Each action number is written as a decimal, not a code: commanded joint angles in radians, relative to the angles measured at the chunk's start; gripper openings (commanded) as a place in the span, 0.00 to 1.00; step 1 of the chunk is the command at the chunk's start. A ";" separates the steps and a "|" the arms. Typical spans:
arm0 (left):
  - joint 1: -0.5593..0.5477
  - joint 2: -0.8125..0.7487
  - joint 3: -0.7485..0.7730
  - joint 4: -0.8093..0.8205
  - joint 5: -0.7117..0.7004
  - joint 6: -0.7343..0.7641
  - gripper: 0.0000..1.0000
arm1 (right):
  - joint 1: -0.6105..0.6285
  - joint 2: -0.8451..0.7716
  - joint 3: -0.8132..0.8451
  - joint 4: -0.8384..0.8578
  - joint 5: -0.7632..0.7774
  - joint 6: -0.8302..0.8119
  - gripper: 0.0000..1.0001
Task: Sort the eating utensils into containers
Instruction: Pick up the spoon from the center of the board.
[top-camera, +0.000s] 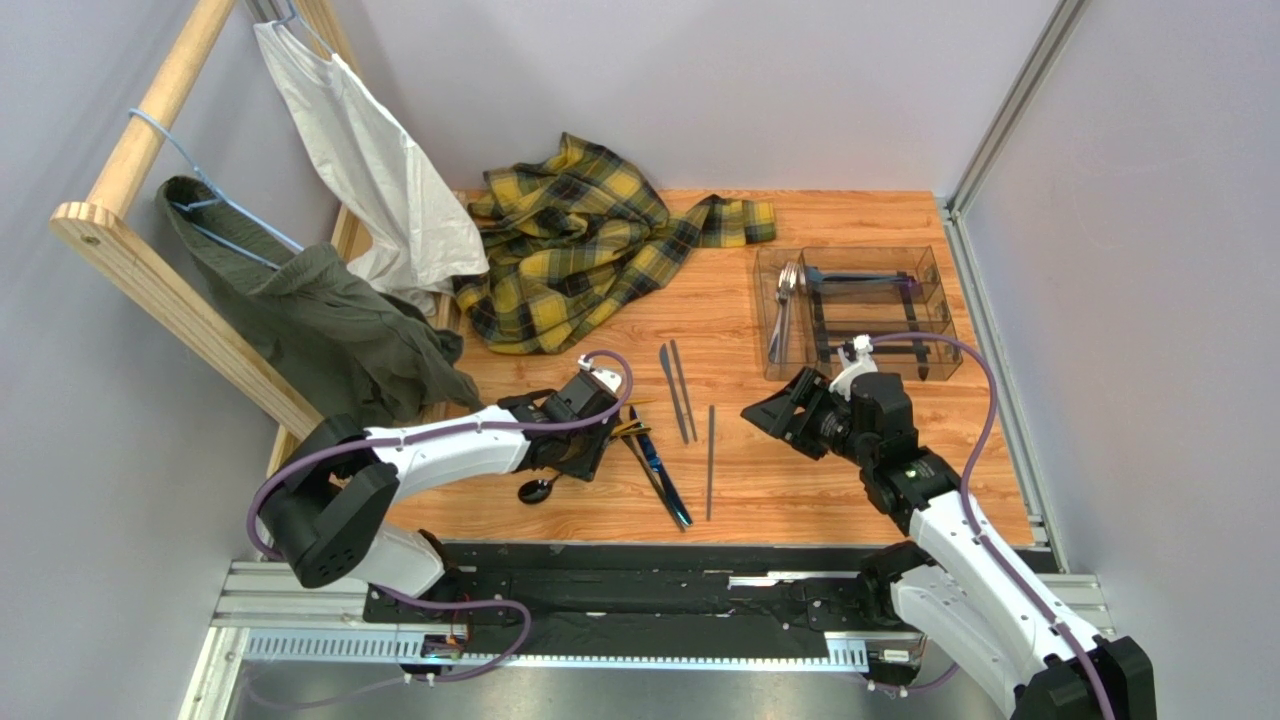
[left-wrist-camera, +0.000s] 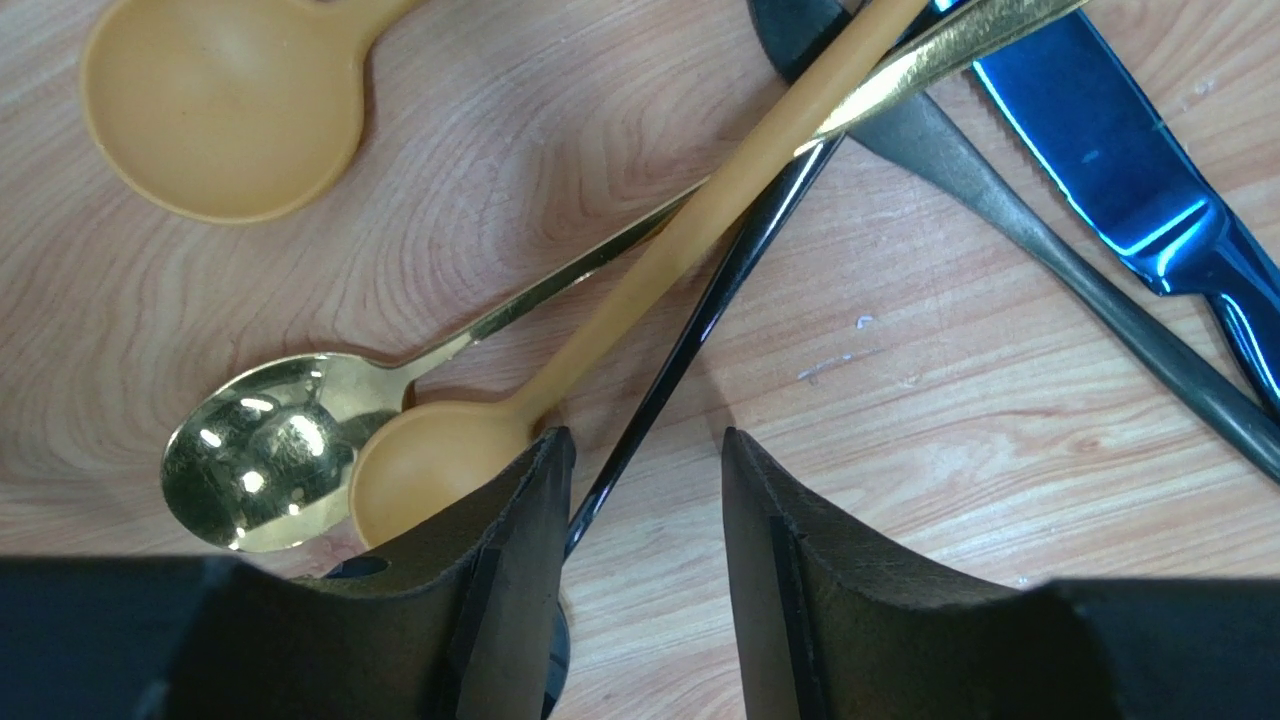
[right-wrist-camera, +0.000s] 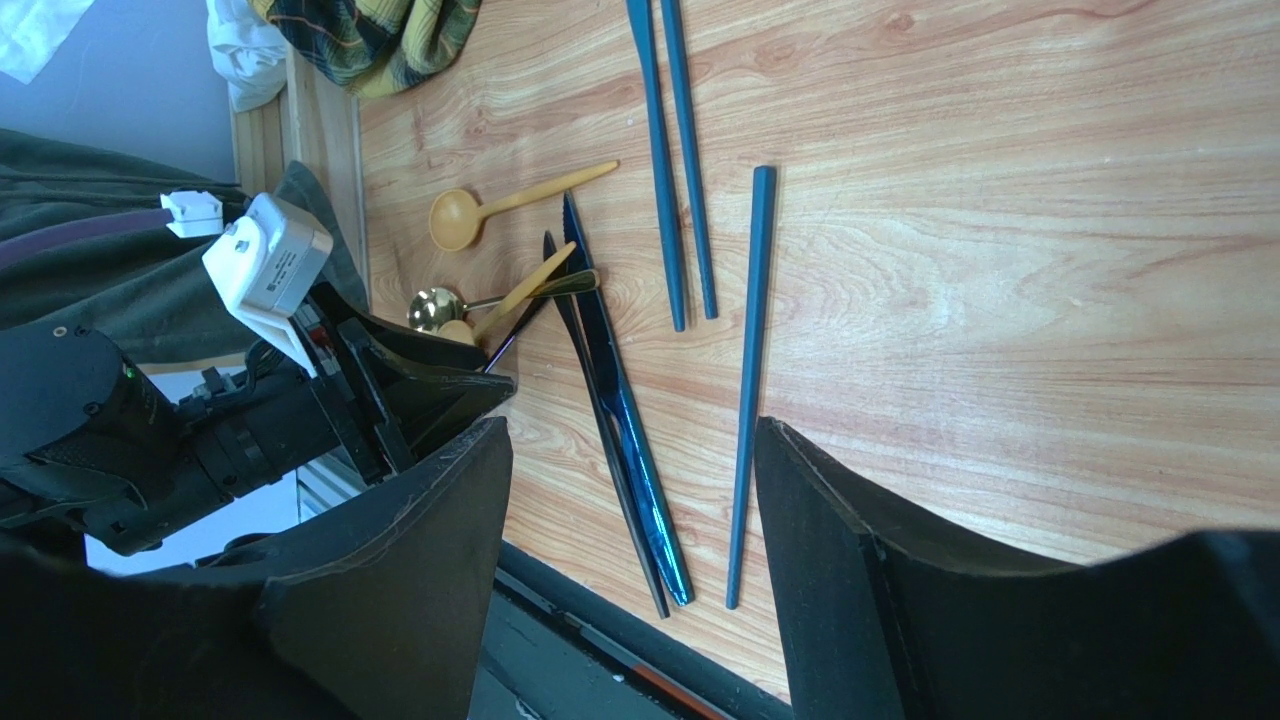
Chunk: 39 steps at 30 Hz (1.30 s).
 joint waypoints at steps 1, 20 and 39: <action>-0.003 0.036 0.058 -0.014 -0.001 -0.015 0.48 | 0.005 -0.010 -0.006 0.044 0.017 0.008 0.64; -0.075 0.005 0.127 -0.106 -0.016 0.008 0.00 | 0.005 -0.013 -0.008 0.050 0.000 0.010 0.64; -0.150 -0.167 0.206 -0.221 0.073 0.009 0.00 | 0.005 0.001 -0.032 0.148 -0.075 0.053 0.65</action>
